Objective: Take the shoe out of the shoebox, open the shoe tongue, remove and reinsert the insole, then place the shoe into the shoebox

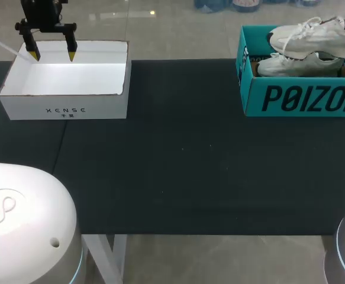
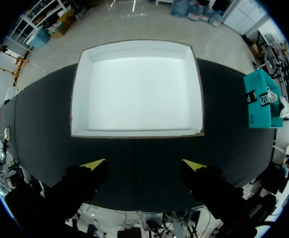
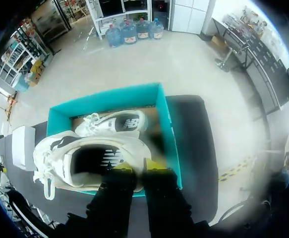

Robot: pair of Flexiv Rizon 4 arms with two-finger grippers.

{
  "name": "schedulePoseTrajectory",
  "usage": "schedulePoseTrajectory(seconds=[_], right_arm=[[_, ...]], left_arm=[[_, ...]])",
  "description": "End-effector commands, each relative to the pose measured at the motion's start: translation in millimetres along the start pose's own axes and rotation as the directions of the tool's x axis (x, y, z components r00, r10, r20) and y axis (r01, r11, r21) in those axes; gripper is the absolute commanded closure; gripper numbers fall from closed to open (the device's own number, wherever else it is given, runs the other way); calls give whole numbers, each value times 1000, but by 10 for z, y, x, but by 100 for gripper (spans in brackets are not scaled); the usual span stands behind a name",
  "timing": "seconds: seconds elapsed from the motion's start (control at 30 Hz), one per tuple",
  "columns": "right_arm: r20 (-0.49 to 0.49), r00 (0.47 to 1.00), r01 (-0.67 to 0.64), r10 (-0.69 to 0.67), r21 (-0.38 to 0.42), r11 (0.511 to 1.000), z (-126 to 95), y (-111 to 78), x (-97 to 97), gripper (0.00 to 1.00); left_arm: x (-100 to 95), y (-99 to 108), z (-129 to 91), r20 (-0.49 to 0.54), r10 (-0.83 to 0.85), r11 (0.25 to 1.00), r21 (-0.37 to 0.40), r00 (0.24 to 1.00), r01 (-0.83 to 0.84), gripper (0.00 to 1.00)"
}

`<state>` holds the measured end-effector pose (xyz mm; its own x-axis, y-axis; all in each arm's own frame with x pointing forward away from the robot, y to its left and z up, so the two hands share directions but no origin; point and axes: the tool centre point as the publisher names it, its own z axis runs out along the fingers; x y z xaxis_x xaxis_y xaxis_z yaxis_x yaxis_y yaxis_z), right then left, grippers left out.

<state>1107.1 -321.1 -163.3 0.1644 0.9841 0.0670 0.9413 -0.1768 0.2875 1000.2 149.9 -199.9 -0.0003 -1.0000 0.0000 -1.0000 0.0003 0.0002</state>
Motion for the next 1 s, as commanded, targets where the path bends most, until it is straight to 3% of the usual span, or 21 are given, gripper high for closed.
schedulePoseTrajectory(seconds=[0.03, 0.2, 0.53, 0.8, 1.0], right_arm=[[16, 1000, 27, -26, -52, 998, -447, -305, 10, 100], [78, 996, 45, -40, -68, 997, -574, -696, 103, 100], [167, 985, 45, -33, -69, 997, -612, -1683, 403, 100], [154, 988, 42, -29, -81, 996, -452, -2381, 618, 100], [126, 992, 32, -22, -78, 996, -265, -2725, 774, 100]], left_arm=[[0, 2, 1, 0, 0, 1000, 0, 1000, 0, 0], [0, 2, 1, 0, 0, 1000, 0, 1000, 0, 0], [0, 2, 1, 0, 0, 1000, 0, 1000, 0, 0], [0, 2, 1, 0, 0, 1000, 0, 1000, 0, 0], [0, 2, 1, 0, 0, 1000, 0, 1000, 0, 0]])
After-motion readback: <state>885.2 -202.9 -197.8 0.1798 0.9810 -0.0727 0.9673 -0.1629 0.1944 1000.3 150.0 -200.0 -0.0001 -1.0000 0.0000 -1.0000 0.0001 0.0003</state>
